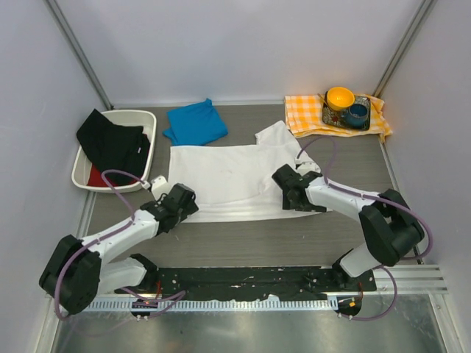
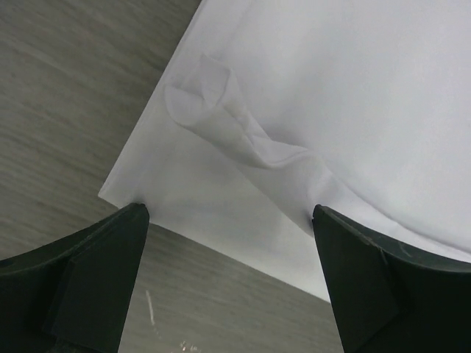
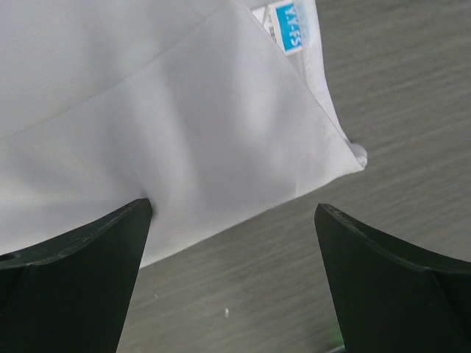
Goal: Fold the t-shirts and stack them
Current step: Fold the tshirt
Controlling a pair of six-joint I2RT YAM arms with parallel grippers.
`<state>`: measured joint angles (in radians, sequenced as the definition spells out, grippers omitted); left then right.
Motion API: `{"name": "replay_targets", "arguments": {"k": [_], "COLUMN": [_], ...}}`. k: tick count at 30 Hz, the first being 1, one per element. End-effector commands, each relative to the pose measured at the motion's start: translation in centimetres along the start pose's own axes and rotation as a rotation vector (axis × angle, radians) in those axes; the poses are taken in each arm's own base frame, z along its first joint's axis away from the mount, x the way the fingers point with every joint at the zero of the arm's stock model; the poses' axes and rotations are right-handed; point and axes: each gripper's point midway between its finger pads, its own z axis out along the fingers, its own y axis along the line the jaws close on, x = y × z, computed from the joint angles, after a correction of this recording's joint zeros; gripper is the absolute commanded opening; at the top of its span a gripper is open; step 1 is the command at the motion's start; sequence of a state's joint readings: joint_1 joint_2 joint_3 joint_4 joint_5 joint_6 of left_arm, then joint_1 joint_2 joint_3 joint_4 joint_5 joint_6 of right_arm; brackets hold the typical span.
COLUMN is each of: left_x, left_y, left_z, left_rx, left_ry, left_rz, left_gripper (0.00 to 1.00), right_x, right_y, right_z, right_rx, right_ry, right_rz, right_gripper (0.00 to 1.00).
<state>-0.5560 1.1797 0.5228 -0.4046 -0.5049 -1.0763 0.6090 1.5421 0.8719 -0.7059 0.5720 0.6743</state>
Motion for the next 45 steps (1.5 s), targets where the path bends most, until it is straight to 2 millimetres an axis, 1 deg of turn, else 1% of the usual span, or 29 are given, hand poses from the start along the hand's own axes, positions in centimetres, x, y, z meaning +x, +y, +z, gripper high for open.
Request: {"name": "replay_targets", "arguments": {"k": [1, 3, 4, 6, 7, 9, 10, 11, 12, 13, 14, 15, 16, 17, 18, 21, 22, 23, 24, 27, 29, 30, 31, 32, 33, 34, 37, 40, 45], "left_x": [1.7, 1.7, 1.5, 0.8, -0.2, -1.7, -3.0, -3.8, -4.3, -5.5, -5.9, -6.2, -7.0, -7.4, -8.2, -8.6, -8.5, -8.6, -8.9, -9.0, -9.0, -9.0, -9.0, -9.0, -8.8, -8.8, -8.5, -8.4, -8.5], "left_y": [2.7, 2.8, 3.0, 2.6, 1.6, 0.9, -0.2, -0.7, -1.2, -2.3, -2.7, -3.2, -4.0, -4.2, -4.8, -5.8, -5.8, -5.9, -6.0, -5.8, -5.7, -5.3, -5.1, -4.9, -4.5, -4.3, -3.5, -3.0, -2.5], "left_z": [-2.0, -2.5, -2.6, -3.1, -3.6, -4.2, -4.9, -5.1, -5.2, -5.6, -5.7, -5.5, -5.8, -5.8, -6.0, -5.4, -5.0, -4.8, -4.6, -4.1, -3.8, -3.6, -3.5, -3.3, -3.0, -2.9, -2.5, -2.3, -2.2], "left_rx": [-0.069, -0.056, -0.058, -0.044, -0.021, -0.020, 0.003, 0.003, 0.001, 0.018, 0.016, 0.010, 0.014, 0.005, 0.008, 0.002, -0.009, -0.011, -0.014, -0.021, -0.026, -0.036, -0.041, -0.043, -0.051, -0.053, -0.066, -0.073, -0.078], "left_ry": [0.002, -0.005, -0.013, -0.033, -0.051, -0.091, -0.116, -0.136, -0.151, -0.172, -0.180, -0.190, -0.206, -0.219, -0.237, -0.251, -0.247, -0.247, -0.250, -0.249, -0.245, -0.244, -0.244, -0.240, -0.235, -0.234, -0.225, -0.221, -0.220], "left_rz": [-0.022, -0.034, -0.034, -0.031, -0.022, -0.010, -0.003, 0.004, 0.017, 0.016, 0.035, 0.056, 0.055, 0.066, 0.060, 0.074, 0.077, 0.076, 0.067, 0.061, 0.062, 0.060, 0.060, 0.055, 0.057, 0.055, 0.050, 0.044, 0.040], "left_gripper": [0.98, 0.99, 0.99, 0.99, 1.00, 1.00, 1.00, 1.00, 1.00, 1.00, 1.00, 1.00, 1.00, 1.00, 1.00, 1.00, 1.00, 1.00, 1.00, 1.00, 1.00, 1.00, 1.00, 1.00, 1.00, 1.00, 1.00, 1.00, 1.00], "right_x": [2.0, 2.3, 2.1, 0.7, 0.0, -2.5, -3.1, -4.3, -5.3, -6.0, -6.4, -7.2, -7.5, -8.1, -9.0, -10.1, -10.3, -10.3, -10.8, -10.8, -10.9, -10.6, -10.6, -10.5, -10.4, -10.4, -10.1, -9.8, -9.3], "right_y": [-1.7, -2.2, -2.2, -1.9, -1.5, 0.4, 1.3, 1.8, 2.8, 3.5, 4.1, 4.8, 5.6, 6.4, 7.3, 10.2, 10.8, 12.0, 12.6, 14.7, 15.6, 16.2, 16.5, 16.7, 16.9, 17.0, 17.6, 17.8, 17.9], "right_z": [-2.2, -2.8, -3.2, -4.5, -5.1, -6.9, -7.3, -7.9, -8.0, -8.3, -8.3, -8.5, -8.1, -8.5, -8.6, -8.3, -8.0, -7.4, -7.3, -6.5, -6.3, -5.9, -6.0, -5.9, -5.7, -5.5, -5.2, -4.6, -3.6], "right_rx": [0.007, 0.009, 0.005, -0.006, -0.026, -0.110, -0.150, -0.171, -0.196, -0.221, -0.238, -0.257, -0.259, -0.289, -0.320, -0.410, -0.422, -0.435, -0.446, -0.484, -0.504, -0.519, -0.529, -0.531, -0.532, -0.531, -0.537, -0.530, -0.499], "right_ry": [0.011, -0.004, -0.020, -0.080, -0.101, -0.170, -0.178, -0.207, -0.234, -0.244, -0.250, -0.264, -0.263, -0.272, -0.296, -0.294, -0.283, -0.259, -0.264, -0.248, -0.239, -0.221, -0.218, -0.213, -0.206, -0.204, -0.187, -0.171, -0.157], "right_rz": [0.054, 0.049, 0.048, 0.052, 0.041, 0.058, 0.054, 0.043, 0.048, 0.046, 0.019, 0.030, 0.019, 0.019, 0.029, 0.024, 0.022, 0.011, 0.015, 0.009, 0.015, 0.011, 0.019, 0.019, 0.017, 0.019, 0.011, 0.006, -0.006], "right_gripper": [1.00, 0.99, 1.00, 1.00, 1.00, 1.00, 1.00, 1.00, 1.00, 1.00, 1.00, 1.00, 1.00, 0.99, 1.00, 0.99, 0.98, 0.96, 0.95, 0.88, 0.81, 0.75, 0.72, 0.68, 0.62, 0.60, 0.58, 0.52, 0.52]}}
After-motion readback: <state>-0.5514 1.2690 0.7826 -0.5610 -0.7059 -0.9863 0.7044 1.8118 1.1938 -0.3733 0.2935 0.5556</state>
